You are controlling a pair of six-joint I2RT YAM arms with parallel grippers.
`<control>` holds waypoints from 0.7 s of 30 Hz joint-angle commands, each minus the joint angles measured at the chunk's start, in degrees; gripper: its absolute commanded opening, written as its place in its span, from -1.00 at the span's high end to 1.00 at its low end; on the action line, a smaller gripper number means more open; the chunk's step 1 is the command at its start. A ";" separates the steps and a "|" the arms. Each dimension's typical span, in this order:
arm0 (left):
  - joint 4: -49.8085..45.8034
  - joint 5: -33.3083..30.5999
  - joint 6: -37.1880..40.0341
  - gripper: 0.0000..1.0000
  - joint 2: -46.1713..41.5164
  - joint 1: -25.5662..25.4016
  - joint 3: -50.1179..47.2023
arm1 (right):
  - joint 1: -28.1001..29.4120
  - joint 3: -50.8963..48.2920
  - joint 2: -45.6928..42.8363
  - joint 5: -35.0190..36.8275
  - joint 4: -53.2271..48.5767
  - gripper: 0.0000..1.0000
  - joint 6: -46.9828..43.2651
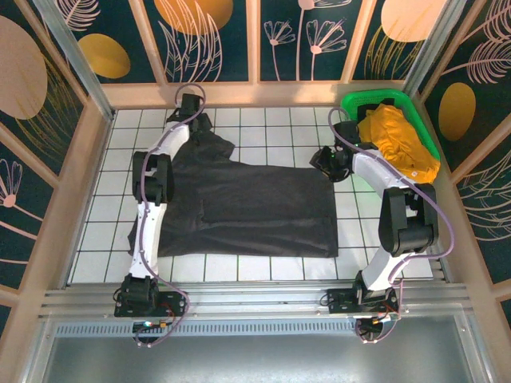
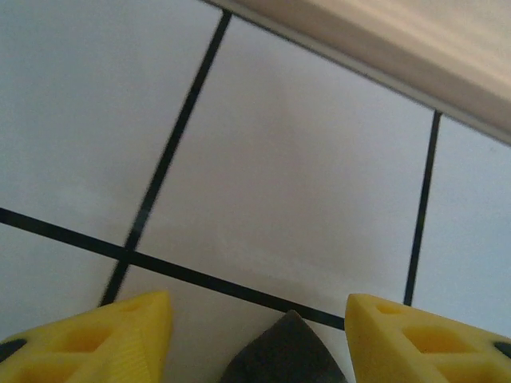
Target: Fold and stack the t-shirts
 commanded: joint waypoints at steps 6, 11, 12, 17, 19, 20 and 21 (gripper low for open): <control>-8.37 -5.24 0.42 -0.16 4.99 -2.53 5.48 | -1.39 -1.97 -3.81 -1.48 0.88 0.08 0.78; -17.79 -5.41 -0.44 -0.09 7.86 -4.07 8.49 | -1.67 -2.78 -3.76 -1.21 1.63 0.08 1.28; -18.28 -5.26 -0.51 -0.05 7.87 -4.23 8.08 | -1.67 -2.94 -3.76 -0.95 1.71 0.08 1.49; -19.24 -6.13 -1.12 0.68 6.66 -4.28 7.98 | -1.65 -4.09 -3.67 2.99 1.34 0.10 4.37; -18.97 -8.01 -1.62 0.95 4.73 -4.18 8.05 | -1.61 -4.34 -3.33 6.60 0.28 0.10 7.07; -18.78 -8.65 -1.75 1.00 3.66 -4.22 8.01 | -1.58 -4.42 -3.10 7.88 0.32 0.11 8.31; -18.30 -9.10 -1.76 1.00 2.38 -4.22 7.87 | -1.63 -4.39 -2.68 9.47 0.33 0.11 9.92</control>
